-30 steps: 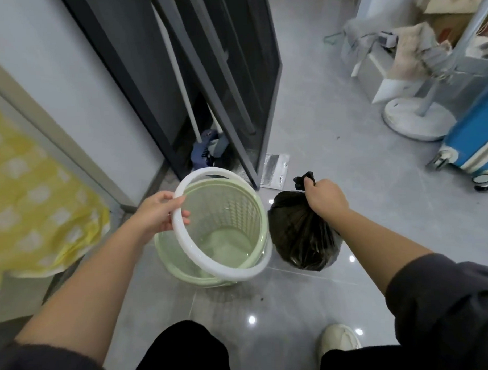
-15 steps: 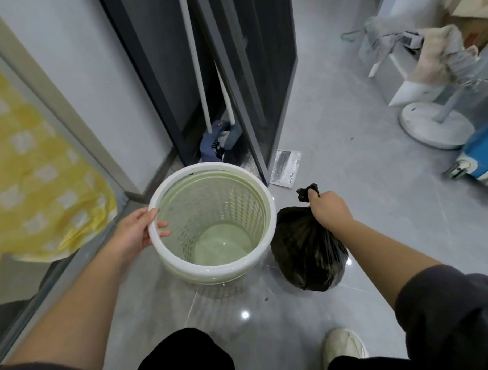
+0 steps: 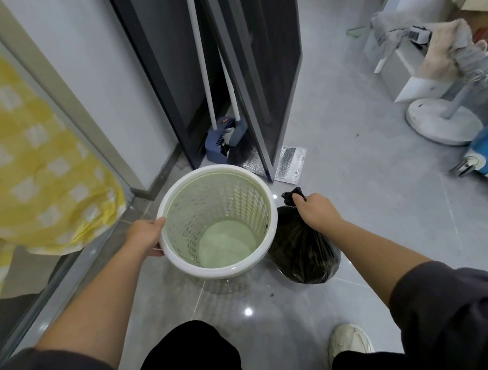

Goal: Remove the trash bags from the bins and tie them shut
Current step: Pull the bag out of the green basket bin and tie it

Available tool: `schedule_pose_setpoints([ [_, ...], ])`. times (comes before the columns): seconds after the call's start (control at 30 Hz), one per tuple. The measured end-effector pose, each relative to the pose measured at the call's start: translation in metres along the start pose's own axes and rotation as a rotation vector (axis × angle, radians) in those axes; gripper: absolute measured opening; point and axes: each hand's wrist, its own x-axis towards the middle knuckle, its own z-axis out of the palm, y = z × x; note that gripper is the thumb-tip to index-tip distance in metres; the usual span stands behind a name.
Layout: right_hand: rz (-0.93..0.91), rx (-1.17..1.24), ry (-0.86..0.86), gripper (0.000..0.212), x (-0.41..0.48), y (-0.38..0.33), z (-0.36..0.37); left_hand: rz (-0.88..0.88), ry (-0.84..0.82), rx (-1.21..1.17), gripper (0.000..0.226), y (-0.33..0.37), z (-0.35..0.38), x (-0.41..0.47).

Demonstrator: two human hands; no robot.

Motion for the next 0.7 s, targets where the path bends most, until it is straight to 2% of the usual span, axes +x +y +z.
schedule_pose_setpoints([
  [0.17, -0.003, -0.004, -0.010, 0.051, 0.001, 0.004, 0.000, -0.051, 0.079, -0.013, 0.038, -0.002, -0.005, 0.012],
  [0.27, 0.010, -0.005, -0.025, 0.052, 0.001, 0.009, 0.001, -0.016, 0.231, 0.295, 0.048, 0.001, -0.009, 0.017],
  [0.33, 0.017, 0.010, -0.036, 0.052, 0.002, 0.012, 0.003, 0.134, 0.327, 0.550, 0.056, 0.010, 0.001, 0.012],
  [0.5, 0.027, 0.165, -0.014, 0.052, 0.008, 0.021, 0.007, 0.666, 0.291, 0.810, 0.050, 0.048, 0.067, -0.034],
  [0.53, 0.028, 0.196, -0.008, 0.052, 0.009, 0.023, 0.007, 0.756, 0.261, 0.821, 0.051, 0.055, 0.084, -0.043],
  [0.6, 0.026, 0.242, 0.002, 0.051, 0.011, 0.028, 0.005, 0.901, 0.089, 0.822, 0.058, 0.063, 0.118, -0.062],
  [0.7, 0.011, 0.275, 0.026, 0.052, 0.012, 0.037, 0.004, 1.018, -0.056, 0.994, 0.068, 0.060, 0.165, -0.074],
])
